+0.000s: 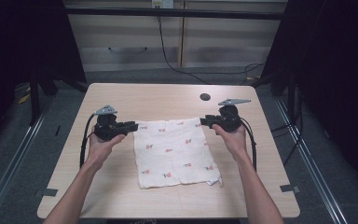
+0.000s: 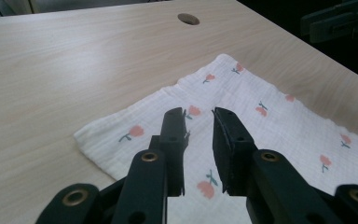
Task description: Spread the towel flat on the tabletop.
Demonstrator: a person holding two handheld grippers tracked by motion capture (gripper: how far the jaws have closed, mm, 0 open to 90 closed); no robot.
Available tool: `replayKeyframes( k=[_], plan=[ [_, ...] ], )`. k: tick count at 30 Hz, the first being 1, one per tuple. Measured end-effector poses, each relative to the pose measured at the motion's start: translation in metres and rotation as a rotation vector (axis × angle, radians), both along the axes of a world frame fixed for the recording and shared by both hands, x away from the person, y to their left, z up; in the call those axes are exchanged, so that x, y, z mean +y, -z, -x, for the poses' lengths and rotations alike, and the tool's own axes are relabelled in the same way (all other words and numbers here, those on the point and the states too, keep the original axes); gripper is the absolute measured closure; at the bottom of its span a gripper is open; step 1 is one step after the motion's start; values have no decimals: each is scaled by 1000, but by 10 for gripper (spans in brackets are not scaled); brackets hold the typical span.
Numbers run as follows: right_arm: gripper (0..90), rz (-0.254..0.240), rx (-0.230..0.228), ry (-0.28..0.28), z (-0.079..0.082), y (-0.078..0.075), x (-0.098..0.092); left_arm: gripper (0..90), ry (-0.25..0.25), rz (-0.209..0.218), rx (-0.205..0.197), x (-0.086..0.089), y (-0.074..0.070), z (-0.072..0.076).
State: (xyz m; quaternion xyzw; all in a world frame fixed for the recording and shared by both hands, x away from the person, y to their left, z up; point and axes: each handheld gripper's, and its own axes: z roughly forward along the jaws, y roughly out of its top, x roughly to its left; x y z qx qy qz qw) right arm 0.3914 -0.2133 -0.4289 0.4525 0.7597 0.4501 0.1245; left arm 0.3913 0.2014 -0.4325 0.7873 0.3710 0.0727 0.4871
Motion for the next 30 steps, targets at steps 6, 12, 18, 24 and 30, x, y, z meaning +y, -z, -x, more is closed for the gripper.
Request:
replayKeyframes(
  k=[6,12,18,24,30],
  plan=[
    [690,9,2,-86,25,3,-8,719,49,-15,-10,-2,2,27],
    [748,13,11,-123,55,14,-13,699,99,-35,3,-9,20,53],
    [772,34,84,-145,66,44,-13,698,151,-85,44,-18,42,73],
    [776,51,124,-151,70,65,-10,699,191,-160,79,-26,59,80],
    [780,80,151,-155,74,75,-9,699,203,-198,85,-30,68,78]
  ],
)
